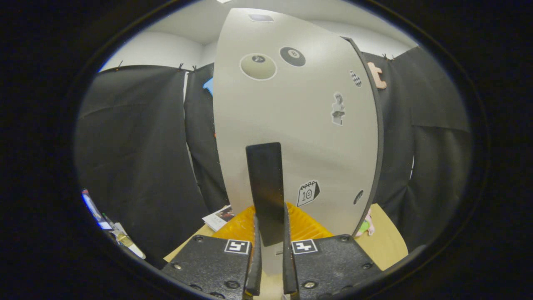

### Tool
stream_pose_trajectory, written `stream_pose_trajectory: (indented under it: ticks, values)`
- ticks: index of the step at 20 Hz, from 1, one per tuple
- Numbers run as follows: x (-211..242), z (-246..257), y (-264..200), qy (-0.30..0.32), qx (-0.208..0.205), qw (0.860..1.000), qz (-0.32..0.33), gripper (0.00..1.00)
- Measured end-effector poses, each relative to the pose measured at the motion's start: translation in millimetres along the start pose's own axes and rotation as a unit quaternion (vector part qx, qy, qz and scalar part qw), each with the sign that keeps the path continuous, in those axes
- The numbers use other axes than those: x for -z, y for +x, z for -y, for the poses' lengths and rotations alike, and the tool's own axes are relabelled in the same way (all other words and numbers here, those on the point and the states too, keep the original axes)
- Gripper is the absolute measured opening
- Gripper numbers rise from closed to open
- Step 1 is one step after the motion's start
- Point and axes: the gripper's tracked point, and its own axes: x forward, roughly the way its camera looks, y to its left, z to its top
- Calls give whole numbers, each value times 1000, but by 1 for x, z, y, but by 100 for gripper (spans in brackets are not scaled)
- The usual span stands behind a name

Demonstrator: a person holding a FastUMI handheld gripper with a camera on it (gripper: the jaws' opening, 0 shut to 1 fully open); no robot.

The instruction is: Open the shoe cabinet door, grab the shoes and put them into the shoe cabinet, then close the shoe cabinet door.

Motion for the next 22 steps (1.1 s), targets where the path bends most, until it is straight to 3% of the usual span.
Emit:
stream_pose_trajectory:
  ticks: [15,22]
  values:
    - [3,38,-37,11,54,998,-3,17]
    - [4,75,-52,12,122,992,6,8]
